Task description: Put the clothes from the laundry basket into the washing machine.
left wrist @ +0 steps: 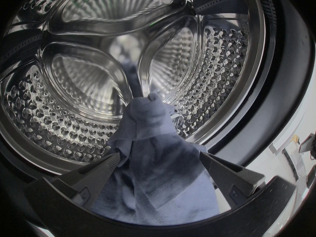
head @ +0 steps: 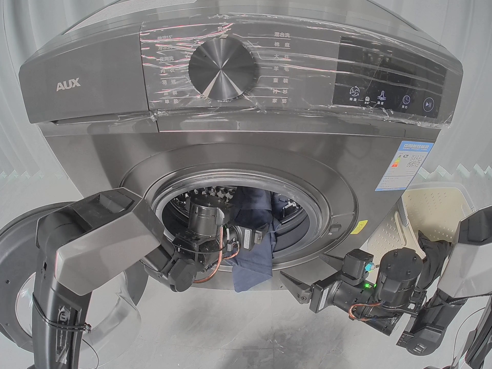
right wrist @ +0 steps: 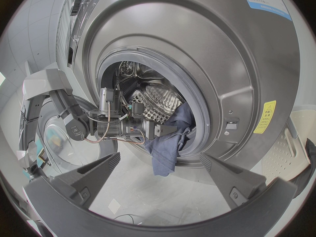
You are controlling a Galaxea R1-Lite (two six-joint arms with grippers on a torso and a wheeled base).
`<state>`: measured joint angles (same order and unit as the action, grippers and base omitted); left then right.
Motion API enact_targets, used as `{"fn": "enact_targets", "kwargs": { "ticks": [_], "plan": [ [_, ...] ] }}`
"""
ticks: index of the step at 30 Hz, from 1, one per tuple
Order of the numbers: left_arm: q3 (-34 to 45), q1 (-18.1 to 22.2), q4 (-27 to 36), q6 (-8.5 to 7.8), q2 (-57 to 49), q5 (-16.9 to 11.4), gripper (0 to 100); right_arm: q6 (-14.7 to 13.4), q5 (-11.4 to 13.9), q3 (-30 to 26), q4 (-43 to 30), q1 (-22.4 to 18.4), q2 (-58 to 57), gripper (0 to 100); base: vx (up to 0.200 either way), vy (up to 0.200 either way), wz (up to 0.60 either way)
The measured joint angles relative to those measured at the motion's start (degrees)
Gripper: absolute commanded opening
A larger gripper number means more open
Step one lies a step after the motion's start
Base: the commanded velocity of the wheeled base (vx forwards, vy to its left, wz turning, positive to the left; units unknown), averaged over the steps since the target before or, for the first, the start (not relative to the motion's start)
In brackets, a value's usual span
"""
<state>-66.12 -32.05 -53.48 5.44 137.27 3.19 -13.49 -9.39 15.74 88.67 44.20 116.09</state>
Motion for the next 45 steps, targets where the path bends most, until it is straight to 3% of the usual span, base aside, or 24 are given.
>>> {"fn": "enact_targets", "kwargs": {
  "ticks": [5,6,19,27,35,36,45],
  "plan": [
    [0.0,-0.5,-0.8,-0.55,1.9,-0.2,100,0.0,0.0,0.0,0.0,0.0,0.0,100,0.0,0.0,0.0],
    [0.0,-0.5,-1.0,-0.6,2.3,-0.1,0,0.0,0.0,0.0,0.0,0.0,0.0,100,0.0,0.0,0.0],
    [-1.9,-0.4,-4.2,-0.11,5.8,0.2,0,0.0,0.0,0.0,0.0,0.1,0.0,100,0.0,0.0,0.0],
    [-9.5,1.4,-7.8,1.54,6.7,3.0,0,0.0,0.0,0.1,0.0,0.1,0.0,100,0.0,0.0,0.0],
    [-17.9,2.8,-10.1,1.97,9.5,4.9,0,0.0,0.0,0.3,0.0,0.5,0.0,100,0.0,0.0,0.0],
    [-18.3,2.9,-10.1,2.04,9.7,5.0,100,0.0,0.0,0.3,0.0,0.5,0.0,100,0.0,0.0,0.0],
    [-16.0,2.8,-10.4,2.33,9.7,5.0,100,0.0,0.0,0.1,0.0,0.5,0.2,100,0.0,0.0,0.0]
  ]
}}
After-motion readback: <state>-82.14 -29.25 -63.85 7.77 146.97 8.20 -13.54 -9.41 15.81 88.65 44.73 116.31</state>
